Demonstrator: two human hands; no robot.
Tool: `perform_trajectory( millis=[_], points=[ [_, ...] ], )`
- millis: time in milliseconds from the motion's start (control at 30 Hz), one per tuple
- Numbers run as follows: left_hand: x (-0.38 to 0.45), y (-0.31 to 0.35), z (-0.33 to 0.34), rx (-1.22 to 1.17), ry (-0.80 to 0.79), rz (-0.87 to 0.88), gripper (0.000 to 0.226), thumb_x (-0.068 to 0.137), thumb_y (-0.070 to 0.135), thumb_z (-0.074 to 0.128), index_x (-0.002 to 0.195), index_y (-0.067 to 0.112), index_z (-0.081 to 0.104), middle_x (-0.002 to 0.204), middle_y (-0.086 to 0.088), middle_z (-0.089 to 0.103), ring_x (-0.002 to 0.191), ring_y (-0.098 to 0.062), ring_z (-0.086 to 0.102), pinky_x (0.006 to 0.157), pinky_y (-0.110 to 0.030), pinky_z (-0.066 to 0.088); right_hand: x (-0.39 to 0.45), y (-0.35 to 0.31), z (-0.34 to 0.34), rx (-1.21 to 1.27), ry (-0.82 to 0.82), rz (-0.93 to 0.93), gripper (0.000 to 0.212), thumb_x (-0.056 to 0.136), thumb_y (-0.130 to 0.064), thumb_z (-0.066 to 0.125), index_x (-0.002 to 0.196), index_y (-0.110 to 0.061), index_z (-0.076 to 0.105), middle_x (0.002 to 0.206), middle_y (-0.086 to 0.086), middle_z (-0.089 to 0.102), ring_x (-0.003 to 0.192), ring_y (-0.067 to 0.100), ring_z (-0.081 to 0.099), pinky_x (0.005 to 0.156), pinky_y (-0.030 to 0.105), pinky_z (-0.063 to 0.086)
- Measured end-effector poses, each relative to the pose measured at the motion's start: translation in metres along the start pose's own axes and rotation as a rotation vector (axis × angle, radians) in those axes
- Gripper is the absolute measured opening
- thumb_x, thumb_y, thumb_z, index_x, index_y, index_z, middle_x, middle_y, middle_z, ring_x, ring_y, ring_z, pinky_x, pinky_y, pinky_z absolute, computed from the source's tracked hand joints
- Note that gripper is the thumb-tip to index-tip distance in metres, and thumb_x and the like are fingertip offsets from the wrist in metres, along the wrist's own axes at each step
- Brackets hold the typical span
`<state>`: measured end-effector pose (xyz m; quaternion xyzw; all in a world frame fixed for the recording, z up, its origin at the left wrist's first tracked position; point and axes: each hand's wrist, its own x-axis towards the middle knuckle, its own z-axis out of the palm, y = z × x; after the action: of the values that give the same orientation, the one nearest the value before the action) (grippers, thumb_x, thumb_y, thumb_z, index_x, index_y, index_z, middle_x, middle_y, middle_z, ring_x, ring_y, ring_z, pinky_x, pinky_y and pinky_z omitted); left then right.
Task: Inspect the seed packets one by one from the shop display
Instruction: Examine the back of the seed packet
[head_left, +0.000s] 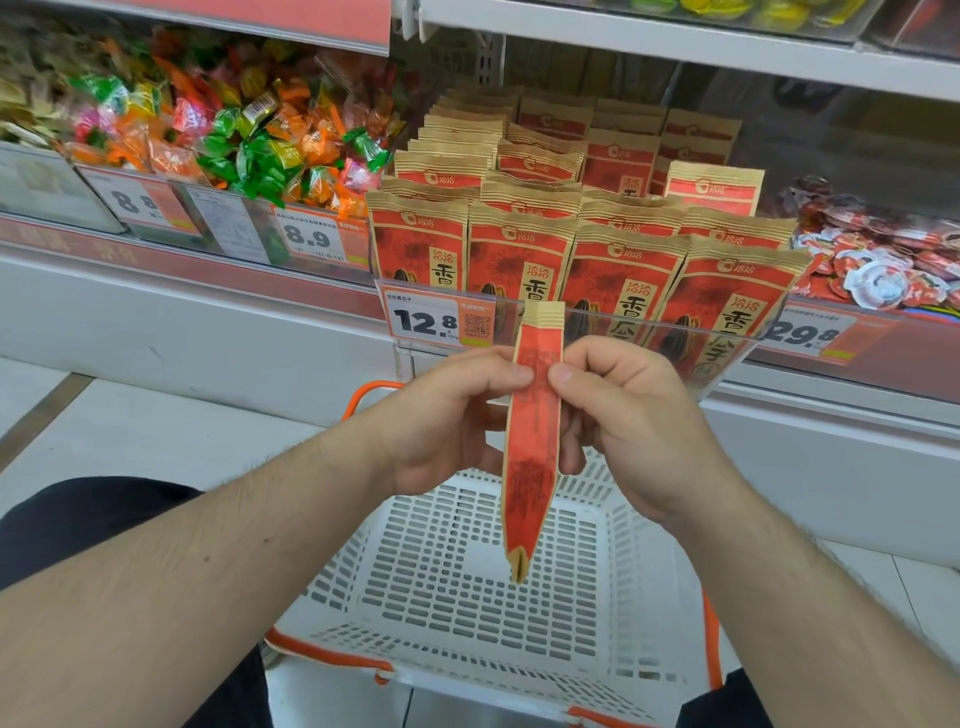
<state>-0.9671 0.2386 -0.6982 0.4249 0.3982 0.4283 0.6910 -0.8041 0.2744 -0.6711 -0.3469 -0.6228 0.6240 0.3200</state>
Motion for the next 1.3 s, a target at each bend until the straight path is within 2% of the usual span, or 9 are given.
perform_trajectory(
  millis=[167, 300, 433, 567, 767, 867, 967, 1100, 1300],
  points=[
    [-0.002, 0.008, -0.001, -0.051, 0.231, 0.017, 0.034, 0.074, 0.030, 0.062, 0.102, 0.011, 0.063, 0.082, -0.008, 0.066, 0.071, -0.019, 0.067, 0.058, -0.037, 0.055, -0.003, -0.003, -0.011, -0.319, -0.045, -0.077, 0.024, 0.093, -0.011, 0.063, 0.074, 0.002, 0.059, 0.060, 0.016, 0.060, 0.047, 0.019, 0.058, 0.050, 0.031, 0.048],
    [-0.004, 0.014, -0.004, -0.111, 0.333, 0.053, 0.049, 0.073, 0.032, 0.061, 0.116, 0.009, 0.057, 0.099, -0.018, 0.060, 0.087, -0.027, 0.062, 0.057, -0.038, 0.057, -0.007, -0.010, -0.019, -0.622, -0.291, 0.032, 0.024, 0.081, -0.022, 0.079, 0.065, -0.010, 0.066, 0.057, 0.008, 0.062, 0.052, 0.017, 0.057, 0.053, 0.033, 0.046],
    [-0.005, 0.017, -0.005, -0.121, 0.344, 0.065, 0.050, 0.073, 0.033, 0.060, 0.117, 0.010, 0.056, 0.107, -0.021, 0.057, 0.081, -0.023, 0.063, 0.057, -0.038, 0.057, -0.008, -0.008, -0.013, -0.749, -0.338, 0.073, 0.022, 0.087, -0.017, 0.071, 0.067, -0.010, 0.065, 0.061, 0.007, 0.066, 0.058, 0.021, 0.066, 0.061, 0.042, 0.056],
    [-0.005, 0.017, -0.006, -0.136, 0.342, 0.058, 0.051, 0.073, 0.034, 0.060, 0.118, 0.012, 0.054, 0.107, -0.019, 0.058, 0.080, -0.022, 0.063, 0.056, -0.037, 0.056, -0.006, -0.011, -0.017, -0.681, -0.372, 0.130, 0.022, 0.092, -0.007, 0.064, 0.070, -0.003, 0.064, 0.056, 0.001, 0.063, 0.057, 0.012, 0.067, 0.063, 0.041, 0.056],
    [-0.004, 0.015, -0.007, -0.159, 0.325, 0.048, 0.050, 0.072, 0.032, 0.062, 0.117, 0.011, 0.055, 0.106, -0.020, 0.058, 0.090, -0.027, 0.062, 0.059, -0.040, 0.058, -0.006, -0.008, -0.019, -0.601, -0.416, 0.131, 0.018, 0.092, -0.005, 0.065, 0.075, 0.000, 0.066, 0.062, 0.013, 0.066, 0.058, 0.013, 0.065, 0.068, 0.047, 0.056],
    [-0.004, 0.014, -0.010, -0.192, 0.299, 0.065, 0.051, 0.061, 0.028, 0.072, 0.107, 0.008, 0.062, 0.101, -0.016, 0.061, 0.102, -0.033, 0.059, 0.067, -0.046, 0.060, -0.005, -0.008, -0.020, -0.466, -0.394, 0.097, 0.015, 0.083, -0.014, 0.075, 0.074, -0.006, 0.066, 0.061, 0.010, 0.062, 0.056, 0.017, 0.060, 0.059, 0.039, 0.052],
    [-0.005, 0.012, -0.011, -0.235, 0.207, 0.093, 0.043, 0.053, 0.026, 0.077, 0.094, 0.012, 0.070, 0.104, -0.013, 0.065, 0.106, -0.034, 0.059, 0.078, -0.049, 0.056, 0.001, -0.001, -0.024, -0.280, -0.221, 0.119, 0.029, 0.072, -0.030, 0.074, 0.085, -0.011, 0.056, 0.067, -0.006, 0.057, 0.056, 0.021, 0.045, 0.057, 0.037, 0.039],
    [-0.005, 0.011, -0.011, -0.274, 0.027, 0.110, 0.078, 0.047, 0.032, 0.092, 0.114, 0.002, 0.065, 0.105, -0.019, 0.059, 0.094, -0.032, 0.063, 0.084, -0.046, 0.054, 0.006, 0.009, -0.022, -0.148, -0.166, 0.285, 0.062, 0.063, -0.043, 0.077, 0.115, -0.019, 0.051, 0.082, -0.002, 0.065, 0.054, 0.015, 0.050, 0.052, 0.029, 0.039],
    [-0.006, 0.012, -0.010, -0.310, 0.032, 0.090, 0.092, 0.053, 0.035, 0.090, 0.130, 0.003, 0.053, 0.114, -0.024, 0.057, 0.098, -0.036, 0.060, 0.090, -0.051, 0.053, 0.008, 0.017, -0.011, 0.006, -0.134, 0.271, 0.071, 0.071, -0.030, 0.080, 0.131, -0.013, 0.045, 0.074, 0.003, 0.064, 0.048, 0.015, 0.048, 0.043, 0.023, 0.036]
  ],
)
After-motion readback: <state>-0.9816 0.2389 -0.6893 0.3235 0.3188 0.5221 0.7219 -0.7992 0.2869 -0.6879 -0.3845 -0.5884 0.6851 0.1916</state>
